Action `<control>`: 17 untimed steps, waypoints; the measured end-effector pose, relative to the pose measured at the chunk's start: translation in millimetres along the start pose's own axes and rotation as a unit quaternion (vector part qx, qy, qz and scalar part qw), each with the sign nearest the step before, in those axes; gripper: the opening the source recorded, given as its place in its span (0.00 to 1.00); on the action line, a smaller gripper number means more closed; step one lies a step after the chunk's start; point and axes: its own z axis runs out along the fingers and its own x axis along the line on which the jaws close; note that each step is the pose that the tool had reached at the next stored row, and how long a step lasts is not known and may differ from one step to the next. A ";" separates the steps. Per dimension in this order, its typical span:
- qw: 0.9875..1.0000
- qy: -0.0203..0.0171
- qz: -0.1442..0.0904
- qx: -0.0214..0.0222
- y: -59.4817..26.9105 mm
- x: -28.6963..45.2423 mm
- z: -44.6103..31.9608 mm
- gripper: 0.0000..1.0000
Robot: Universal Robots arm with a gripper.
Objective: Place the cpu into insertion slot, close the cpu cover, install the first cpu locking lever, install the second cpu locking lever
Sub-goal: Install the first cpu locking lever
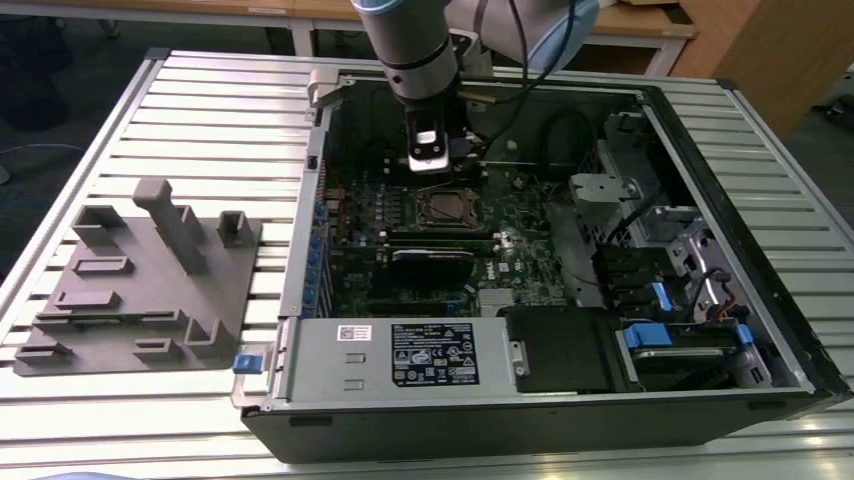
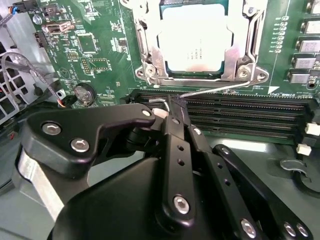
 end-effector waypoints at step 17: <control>1.000 0.003 -0.011 -0.003 -7.4 -3.8 2.8 0.11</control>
